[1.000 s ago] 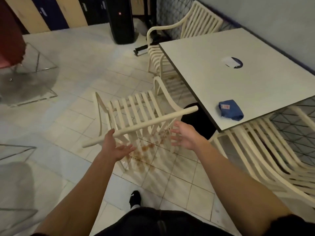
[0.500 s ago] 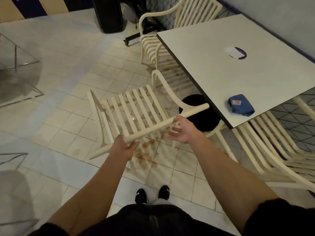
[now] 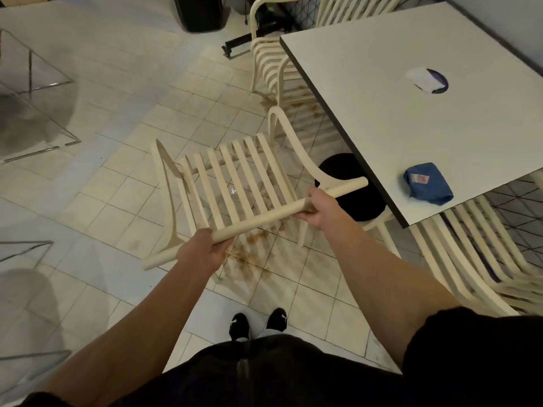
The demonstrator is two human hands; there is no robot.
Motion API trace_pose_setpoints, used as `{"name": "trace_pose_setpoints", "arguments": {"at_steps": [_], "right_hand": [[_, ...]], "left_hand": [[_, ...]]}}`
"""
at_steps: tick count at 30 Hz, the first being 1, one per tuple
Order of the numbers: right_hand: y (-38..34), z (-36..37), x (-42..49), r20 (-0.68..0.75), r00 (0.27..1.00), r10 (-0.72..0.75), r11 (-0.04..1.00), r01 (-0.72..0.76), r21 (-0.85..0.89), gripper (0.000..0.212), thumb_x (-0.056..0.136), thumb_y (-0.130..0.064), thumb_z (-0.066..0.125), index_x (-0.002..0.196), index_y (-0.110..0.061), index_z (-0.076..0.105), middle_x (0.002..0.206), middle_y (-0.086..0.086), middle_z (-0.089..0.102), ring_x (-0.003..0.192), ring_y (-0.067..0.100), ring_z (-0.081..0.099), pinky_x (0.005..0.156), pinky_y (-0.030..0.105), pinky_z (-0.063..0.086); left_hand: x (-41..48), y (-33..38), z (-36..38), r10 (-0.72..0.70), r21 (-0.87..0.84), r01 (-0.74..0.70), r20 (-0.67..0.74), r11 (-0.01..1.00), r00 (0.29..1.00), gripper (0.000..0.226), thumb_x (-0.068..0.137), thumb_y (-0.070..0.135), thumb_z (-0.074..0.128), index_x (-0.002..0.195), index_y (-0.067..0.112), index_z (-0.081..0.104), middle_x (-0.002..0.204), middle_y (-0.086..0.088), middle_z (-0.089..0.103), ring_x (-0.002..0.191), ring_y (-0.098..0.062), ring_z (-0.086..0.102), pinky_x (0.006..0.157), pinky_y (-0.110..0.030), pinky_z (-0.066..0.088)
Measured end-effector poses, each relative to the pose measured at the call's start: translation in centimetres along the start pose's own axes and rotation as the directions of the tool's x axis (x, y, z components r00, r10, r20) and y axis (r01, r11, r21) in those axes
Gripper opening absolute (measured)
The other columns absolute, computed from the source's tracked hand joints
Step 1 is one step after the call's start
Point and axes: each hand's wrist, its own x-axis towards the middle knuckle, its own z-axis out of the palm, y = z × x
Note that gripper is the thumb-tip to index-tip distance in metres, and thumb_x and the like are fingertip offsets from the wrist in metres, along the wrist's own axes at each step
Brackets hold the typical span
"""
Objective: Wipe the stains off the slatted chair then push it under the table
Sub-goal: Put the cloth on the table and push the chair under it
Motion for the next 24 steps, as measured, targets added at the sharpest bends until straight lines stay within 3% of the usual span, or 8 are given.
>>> {"name": "trace_pose_setpoints", "arguments": {"at_steps": [2,3,5,9,11,15,18,24], "right_hand": [[0.1,0.2,0.1,-0.016,1.000,0.016,1.000,-0.016,0.011,0.025,0.097,-0.004,0.048,0.120,-0.008,0.039,0.098,0.015,0.042,0.092,0.032,0.050,0.090,0.055,0.051],[0.1,0.4,0.1,-0.018,0.999,0.032,0.999,-0.031,0.022,0.024,0.096,-0.001,0.046,0.118,-0.009,0.039,0.098,0.015,0.043,0.095,0.033,0.049,0.093,0.055,0.050],[0.3,0.7,-0.1,-0.034,0.998,0.058,0.998,-0.058,0.022,0.024,0.095,0.002,0.043,0.117,-0.009,0.039,0.096,0.015,0.044,0.090,0.031,0.051,0.094,0.055,0.048],[0.7,1.5,-0.4,-0.078,0.992,0.099,0.995,-0.097,0.031,0.037,0.096,-0.001,0.043,0.133,-0.004,0.040,0.113,0.017,0.045,0.094,0.032,0.050,0.089,0.056,0.050],[1.0,1.9,-0.7,-0.100,0.986,0.134,0.989,-0.126,0.082,0.034,0.096,-0.001,0.043,0.130,-0.004,0.041,0.118,0.018,0.044,0.103,0.034,0.050,0.091,0.056,0.049],[1.7,3.0,-1.2,-0.119,0.974,0.192,0.969,-0.170,0.178,0.028,0.098,-0.003,0.043,0.125,-0.004,0.041,0.117,0.019,0.043,0.122,0.037,0.049,0.097,0.058,0.045],[2.4,4.1,-1.5,-0.149,0.965,0.214,0.953,-0.174,0.246,0.031,0.097,-0.001,0.043,0.127,-0.003,0.040,0.106,0.019,0.041,0.123,0.040,0.047,0.099,0.059,0.044],[3.5,6.7,-1.6,-0.209,0.946,0.247,0.892,-0.138,0.431,0.028,0.094,0.003,0.047,0.121,-0.004,0.043,0.119,0.022,0.039,0.124,0.044,0.045,0.099,0.064,0.043]], "left_hand": [[0.3,0.2,0.1,0.107,0.087,-0.111,0.047,0.990,0.993,0.023,0.093,0.035,0.061,0.107,0.016,0.062,0.092,0.007,0.061,0.081,-0.012,0.057,0.063,-0.017,0.046],[0.5,0.3,0.0,0.196,0.273,-0.209,0.074,0.939,0.978,0.026,0.095,0.034,0.060,0.097,0.008,0.060,0.085,-0.003,0.059,0.073,-0.015,0.058,0.049,-0.014,-0.006],[0.2,0.1,0.0,0.156,0.242,-0.201,0.191,0.949,0.969,0.026,0.099,0.012,0.053,0.077,0.001,0.046,0.077,-0.013,0.046,0.054,-0.004,0.060,0.055,0.013,0.022],[2.6,3.1,0.1,0.249,0.435,-0.272,0.112,0.858,0.962,0.010,0.096,0.005,0.054,0.086,0.004,0.051,0.095,-0.012,0.059,0.081,-0.010,0.063,0.067,-0.018,0.054],[3.8,4.5,0.2,0.268,0.471,-0.255,0.041,0.845,0.963,0.016,0.088,0.012,0.067,0.098,0.005,0.058,0.104,-0.008,0.066,0.101,-0.019,0.064,0.083,-0.028,0.056],[3.7,6.7,1.7,0.189,0.488,-0.247,0.166,0.837,0.968,0.010,0.099,0.002,0.046,0.090,0.003,0.050,0.093,-0.012,0.055,0.104,-0.028,0.058,0.060,-0.022,0.059],[4.4,8.7,2.4,0.290,0.571,-0.302,0.114,0.763,0.950,0.026,0.091,0.004,0.063,0.114,-0.002,0.052,0.108,-0.014,0.056,0.084,-0.020,0.060,0.047,-0.021,0.055],[5.7,13.2,4.5,0.196,0.599,-0.268,0.184,0.755,0.963,0.044,0.087,0.002,0.067,0.125,-0.004,0.048,0.118,-0.021,0.054,0.086,-0.031,0.063,0.083,-0.043,0.058]]}}
